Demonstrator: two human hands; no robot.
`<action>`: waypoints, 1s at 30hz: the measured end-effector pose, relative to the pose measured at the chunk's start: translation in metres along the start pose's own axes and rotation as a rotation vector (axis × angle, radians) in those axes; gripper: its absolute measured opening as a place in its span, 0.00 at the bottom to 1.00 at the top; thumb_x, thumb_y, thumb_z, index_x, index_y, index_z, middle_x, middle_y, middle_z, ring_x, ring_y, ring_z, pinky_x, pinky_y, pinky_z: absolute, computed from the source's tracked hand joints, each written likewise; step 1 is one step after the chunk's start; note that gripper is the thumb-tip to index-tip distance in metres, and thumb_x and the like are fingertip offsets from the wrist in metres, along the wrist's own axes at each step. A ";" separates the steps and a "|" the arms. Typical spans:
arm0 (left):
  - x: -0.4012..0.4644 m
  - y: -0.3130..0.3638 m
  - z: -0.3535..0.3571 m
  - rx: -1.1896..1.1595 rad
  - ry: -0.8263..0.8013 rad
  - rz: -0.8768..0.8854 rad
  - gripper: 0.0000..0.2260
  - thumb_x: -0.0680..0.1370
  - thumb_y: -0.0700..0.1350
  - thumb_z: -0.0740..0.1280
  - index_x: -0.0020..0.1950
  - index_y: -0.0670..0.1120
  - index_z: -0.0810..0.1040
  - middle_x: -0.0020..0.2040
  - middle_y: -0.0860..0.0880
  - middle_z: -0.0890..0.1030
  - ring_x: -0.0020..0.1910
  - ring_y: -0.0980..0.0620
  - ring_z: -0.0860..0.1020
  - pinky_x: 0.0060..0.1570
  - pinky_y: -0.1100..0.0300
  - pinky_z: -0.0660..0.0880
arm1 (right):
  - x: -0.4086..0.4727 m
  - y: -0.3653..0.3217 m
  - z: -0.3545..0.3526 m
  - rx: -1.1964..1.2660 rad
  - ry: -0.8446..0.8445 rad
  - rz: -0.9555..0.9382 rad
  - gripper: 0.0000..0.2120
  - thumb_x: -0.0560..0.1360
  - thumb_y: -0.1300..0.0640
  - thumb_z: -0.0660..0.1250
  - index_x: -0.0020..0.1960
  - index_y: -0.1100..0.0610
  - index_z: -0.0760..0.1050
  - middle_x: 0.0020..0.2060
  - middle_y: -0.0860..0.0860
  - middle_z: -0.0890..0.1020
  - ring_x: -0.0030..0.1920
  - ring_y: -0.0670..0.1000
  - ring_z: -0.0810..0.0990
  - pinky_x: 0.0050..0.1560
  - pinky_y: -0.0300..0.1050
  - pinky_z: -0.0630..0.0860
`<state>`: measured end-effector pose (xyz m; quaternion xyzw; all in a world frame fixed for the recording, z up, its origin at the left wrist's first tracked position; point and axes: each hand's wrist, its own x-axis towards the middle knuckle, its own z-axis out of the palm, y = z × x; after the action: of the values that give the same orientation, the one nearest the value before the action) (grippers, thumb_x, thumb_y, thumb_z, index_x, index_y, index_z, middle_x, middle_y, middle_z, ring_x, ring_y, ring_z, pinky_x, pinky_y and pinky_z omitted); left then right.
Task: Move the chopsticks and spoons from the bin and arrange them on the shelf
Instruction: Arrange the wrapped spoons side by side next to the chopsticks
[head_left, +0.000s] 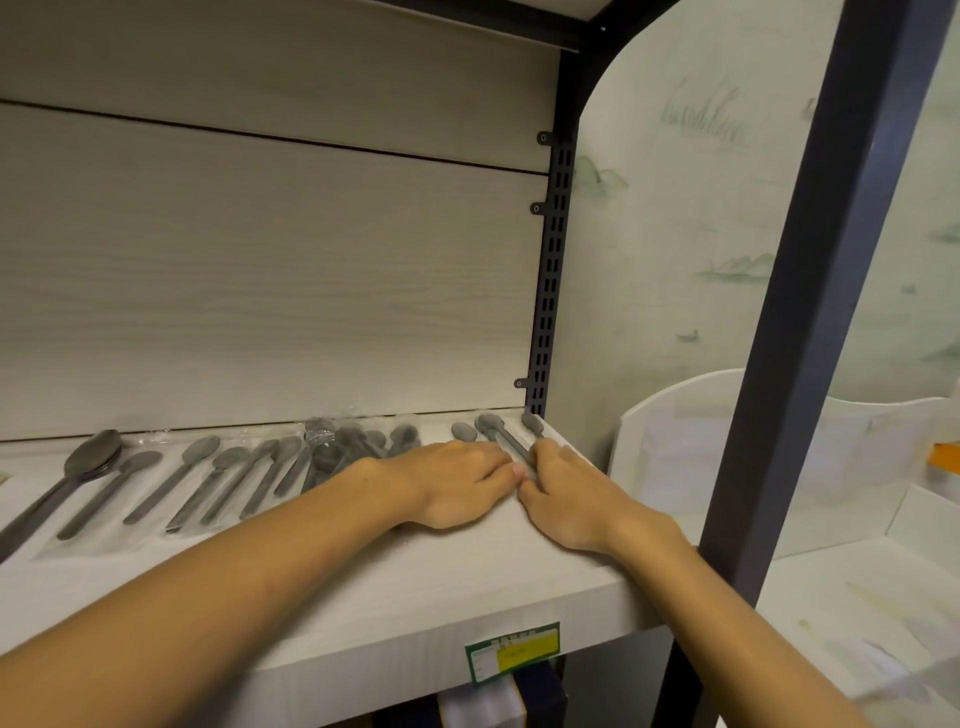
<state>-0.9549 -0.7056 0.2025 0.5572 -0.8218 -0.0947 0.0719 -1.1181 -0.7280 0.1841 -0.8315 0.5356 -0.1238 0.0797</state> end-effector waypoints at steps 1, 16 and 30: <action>-0.001 -0.001 0.001 0.021 0.020 0.026 0.20 0.82 0.58 0.46 0.61 0.52 0.73 0.61 0.52 0.75 0.59 0.49 0.74 0.61 0.51 0.68 | -0.001 0.000 0.000 -0.018 0.017 -0.027 0.18 0.81 0.49 0.52 0.66 0.57 0.64 0.68 0.55 0.68 0.67 0.56 0.67 0.67 0.50 0.64; -0.014 -0.006 0.010 0.163 0.046 0.086 0.25 0.80 0.63 0.45 0.64 0.50 0.72 0.58 0.52 0.74 0.57 0.50 0.74 0.60 0.51 0.71 | -0.001 0.005 0.003 -0.060 -0.113 0.047 0.36 0.81 0.39 0.46 0.77 0.65 0.51 0.78 0.60 0.47 0.78 0.56 0.42 0.77 0.52 0.47; -0.011 -0.002 0.007 0.078 0.010 0.056 0.27 0.80 0.64 0.45 0.76 0.53 0.60 0.73 0.51 0.66 0.71 0.51 0.66 0.69 0.51 0.64 | -0.008 0.006 -0.003 -0.090 0.070 0.024 0.24 0.82 0.44 0.47 0.67 0.58 0.68 0.65 0.57 0.73 0.65 0.58 0.71 0.67 0.53 0.64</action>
<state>-0.9506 -0.6952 0.1948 0.5369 -0.8398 -0.0578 0.0570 -1.1274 -0.7233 0.1846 -0.8230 0.5530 -0.1276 0.0250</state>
